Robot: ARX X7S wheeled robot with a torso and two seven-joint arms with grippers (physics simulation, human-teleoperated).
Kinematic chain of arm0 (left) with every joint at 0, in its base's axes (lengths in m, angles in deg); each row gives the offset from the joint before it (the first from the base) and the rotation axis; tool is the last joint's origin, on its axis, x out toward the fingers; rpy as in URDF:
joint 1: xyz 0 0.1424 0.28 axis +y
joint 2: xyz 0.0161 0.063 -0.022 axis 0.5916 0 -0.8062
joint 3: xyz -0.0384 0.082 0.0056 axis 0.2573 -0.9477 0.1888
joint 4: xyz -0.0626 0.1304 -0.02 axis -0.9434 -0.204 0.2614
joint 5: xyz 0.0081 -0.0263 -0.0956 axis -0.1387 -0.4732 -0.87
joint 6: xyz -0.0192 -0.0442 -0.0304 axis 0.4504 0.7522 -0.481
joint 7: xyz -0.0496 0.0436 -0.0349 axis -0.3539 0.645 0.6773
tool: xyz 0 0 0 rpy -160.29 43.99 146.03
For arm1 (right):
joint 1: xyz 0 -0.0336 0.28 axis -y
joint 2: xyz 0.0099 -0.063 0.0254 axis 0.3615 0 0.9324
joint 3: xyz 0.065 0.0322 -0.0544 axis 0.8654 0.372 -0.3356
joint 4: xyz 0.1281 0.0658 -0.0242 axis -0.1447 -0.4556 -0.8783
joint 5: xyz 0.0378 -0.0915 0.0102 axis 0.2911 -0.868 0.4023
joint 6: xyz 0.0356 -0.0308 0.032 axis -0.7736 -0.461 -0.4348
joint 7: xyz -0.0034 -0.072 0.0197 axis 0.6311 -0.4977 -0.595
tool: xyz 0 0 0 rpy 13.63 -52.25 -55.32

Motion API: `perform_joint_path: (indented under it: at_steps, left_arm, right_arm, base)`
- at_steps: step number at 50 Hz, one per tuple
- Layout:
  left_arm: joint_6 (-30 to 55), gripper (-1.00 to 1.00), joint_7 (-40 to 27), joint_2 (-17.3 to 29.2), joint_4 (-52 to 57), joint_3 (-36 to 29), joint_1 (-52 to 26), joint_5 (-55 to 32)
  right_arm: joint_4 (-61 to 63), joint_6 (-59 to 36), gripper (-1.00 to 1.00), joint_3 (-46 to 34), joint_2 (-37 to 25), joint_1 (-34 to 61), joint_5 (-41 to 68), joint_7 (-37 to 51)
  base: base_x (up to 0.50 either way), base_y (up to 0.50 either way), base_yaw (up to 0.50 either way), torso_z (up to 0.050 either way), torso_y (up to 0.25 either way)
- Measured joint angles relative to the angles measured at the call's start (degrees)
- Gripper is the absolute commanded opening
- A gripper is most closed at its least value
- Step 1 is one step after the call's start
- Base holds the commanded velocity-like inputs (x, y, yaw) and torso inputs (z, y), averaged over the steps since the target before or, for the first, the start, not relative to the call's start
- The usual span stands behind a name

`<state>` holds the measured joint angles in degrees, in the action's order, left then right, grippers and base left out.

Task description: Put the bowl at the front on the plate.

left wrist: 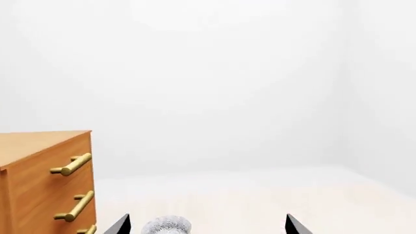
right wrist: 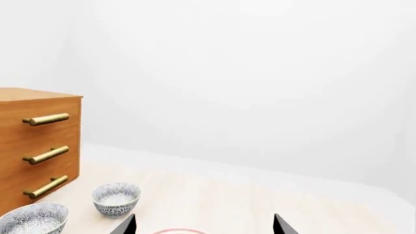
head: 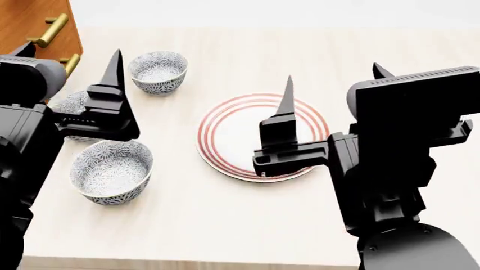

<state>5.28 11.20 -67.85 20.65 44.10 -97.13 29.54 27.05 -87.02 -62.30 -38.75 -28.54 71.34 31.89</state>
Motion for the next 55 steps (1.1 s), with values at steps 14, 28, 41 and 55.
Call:
perform_joint_path:
  at_steps: [14,28,41,55]
  left_arm:
    - [6.46,1.0,-1.82,-1.5,0.39,2.17,-8.99,-4.29]
    - [7.91,1.0,-4.38,-1.89,0.5,3.21,-12.72,-8.43]
    - [9.47,1.0,-6.75,-1.73,0.42,4.0,-15.08,-11.9]
    - [10.04,1.0,-8.67,-1.19,0.22,4.48,-15.69,-14.83]
  right_arm:
    - [0.35,-6.29,1.0,-0.3,-1.06,9.03,2.04,0.05]
    - [-0.72,-8.75,1.0,-1.13,-1.71,13.96,3.11,-0.31]
    - [-1.18,-9.87,1.0,-1.07,-1.74,15.5,4.07,-0.4]
    - [-1.37,-10.01,1.0,-0.92,-1.73,15.81,4.66,-0.16]
  base:
    - [0.0,0.0,0.0,0.0,0.0]
    - [0.0,0.0,0.0,0.0,0.0]
    - [0.08,0.0,0.0,0.0,0.0]
    - [0.16,0.0,0.0,0.0,0.0]
